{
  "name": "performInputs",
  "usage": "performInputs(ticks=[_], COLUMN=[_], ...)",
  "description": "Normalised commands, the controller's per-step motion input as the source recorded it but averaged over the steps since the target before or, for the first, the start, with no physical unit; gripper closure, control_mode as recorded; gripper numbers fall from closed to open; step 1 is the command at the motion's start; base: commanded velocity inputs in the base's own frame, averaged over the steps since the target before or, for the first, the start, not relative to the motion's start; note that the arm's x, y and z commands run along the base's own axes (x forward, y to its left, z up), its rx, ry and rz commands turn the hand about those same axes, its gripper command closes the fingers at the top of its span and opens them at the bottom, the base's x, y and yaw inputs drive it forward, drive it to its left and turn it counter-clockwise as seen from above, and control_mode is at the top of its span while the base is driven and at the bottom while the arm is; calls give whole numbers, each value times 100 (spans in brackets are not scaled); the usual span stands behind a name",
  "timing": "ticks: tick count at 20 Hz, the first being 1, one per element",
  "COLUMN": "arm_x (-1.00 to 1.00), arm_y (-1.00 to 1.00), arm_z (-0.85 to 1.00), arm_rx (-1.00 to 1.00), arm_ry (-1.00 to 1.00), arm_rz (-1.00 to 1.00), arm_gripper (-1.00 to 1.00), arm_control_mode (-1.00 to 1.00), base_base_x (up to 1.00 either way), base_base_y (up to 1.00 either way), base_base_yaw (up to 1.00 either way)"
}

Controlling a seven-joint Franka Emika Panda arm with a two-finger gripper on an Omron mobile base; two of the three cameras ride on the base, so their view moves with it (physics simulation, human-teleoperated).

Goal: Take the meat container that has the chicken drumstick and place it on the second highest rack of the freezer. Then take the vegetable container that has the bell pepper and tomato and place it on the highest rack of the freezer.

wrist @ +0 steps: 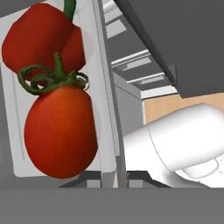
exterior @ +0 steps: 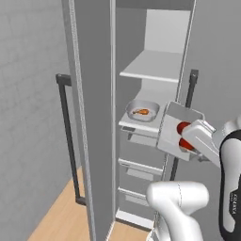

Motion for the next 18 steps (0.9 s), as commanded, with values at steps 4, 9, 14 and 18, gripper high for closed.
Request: performInputs(ticks=[4, 9, 14, 18], arm_x=[0, 0, 44, 21], arm_y=[0, 0, 34, 31], arm_z=[0, 0, 14, 53], arm_rx=[0, 0, 0, -5], arm_ry=[0, 0, 0, -3], arm_rz=[0, 0, -13, -2], arm_gripper=[100, 100, 100, 100], arm_control_mode=[100, 100, -100, -100], base_base_x=[39, 51, 15, 0], base_base_y=[36, 0, 5, 0], base_base_yaw=[-20, -18, -5, 0])
